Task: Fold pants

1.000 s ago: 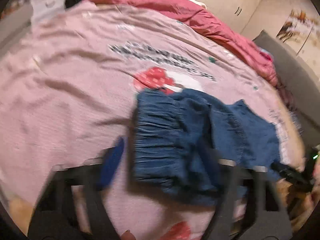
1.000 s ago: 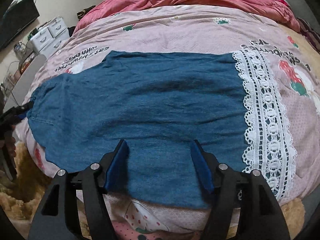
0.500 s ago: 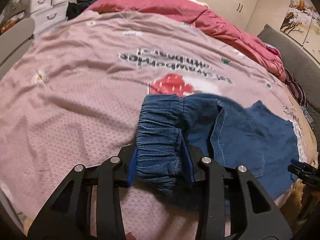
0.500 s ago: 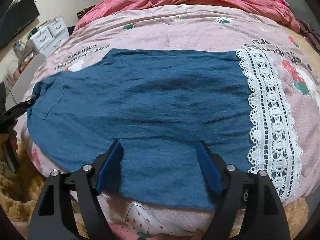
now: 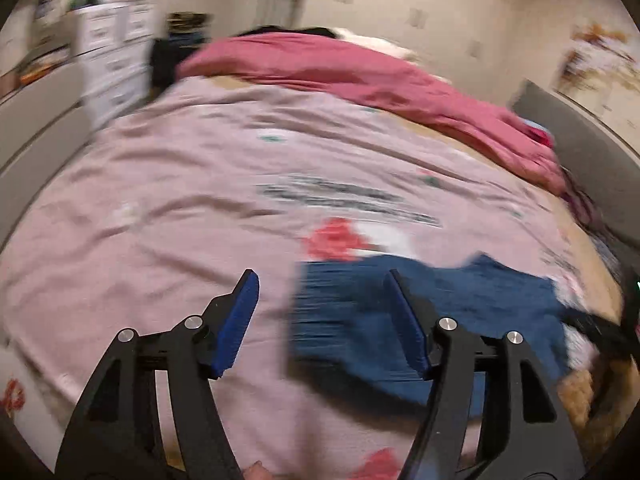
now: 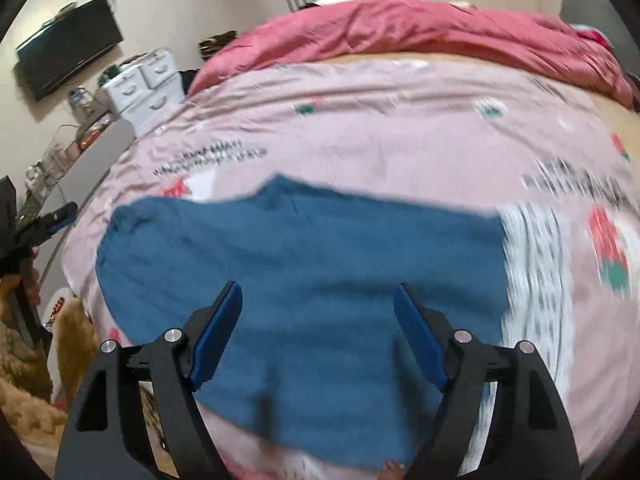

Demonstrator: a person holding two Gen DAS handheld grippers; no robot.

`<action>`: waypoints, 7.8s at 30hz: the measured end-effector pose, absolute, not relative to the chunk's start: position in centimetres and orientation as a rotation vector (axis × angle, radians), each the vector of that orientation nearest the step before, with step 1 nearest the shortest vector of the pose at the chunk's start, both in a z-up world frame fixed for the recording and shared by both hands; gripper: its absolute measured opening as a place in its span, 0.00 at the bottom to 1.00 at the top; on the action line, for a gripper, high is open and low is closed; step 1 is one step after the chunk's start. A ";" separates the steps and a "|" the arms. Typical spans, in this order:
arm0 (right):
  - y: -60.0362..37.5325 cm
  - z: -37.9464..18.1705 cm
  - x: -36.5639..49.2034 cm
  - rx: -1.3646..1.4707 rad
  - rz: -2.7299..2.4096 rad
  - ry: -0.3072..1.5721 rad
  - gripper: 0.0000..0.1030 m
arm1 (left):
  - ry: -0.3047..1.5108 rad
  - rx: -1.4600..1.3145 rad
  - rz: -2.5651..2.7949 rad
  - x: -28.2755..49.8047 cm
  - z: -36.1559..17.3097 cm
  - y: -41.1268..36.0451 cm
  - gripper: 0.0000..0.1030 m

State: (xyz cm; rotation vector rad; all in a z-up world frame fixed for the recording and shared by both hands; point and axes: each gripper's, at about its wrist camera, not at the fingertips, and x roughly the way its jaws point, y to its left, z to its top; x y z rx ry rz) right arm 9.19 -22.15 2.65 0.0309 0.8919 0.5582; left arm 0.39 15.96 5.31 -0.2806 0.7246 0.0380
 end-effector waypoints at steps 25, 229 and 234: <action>-10.4 -2.4 21.8 -0.269 0.870 1.105 0.06 | 0.980 -0.075 -0.288 4.9 -4.9 3.2 0.51; -17.4 2.2 5.1 0.154 0.695 0.847 0.20 | 0.952 -0.297 -0.767 18.9 -0.5 -2.7 0.15; -13.5 -0.2 6.2 0.075 0.692 0.913 0.20 | 0.957 -0.352 -0.685 18.4 -2.0 -0.2 0.19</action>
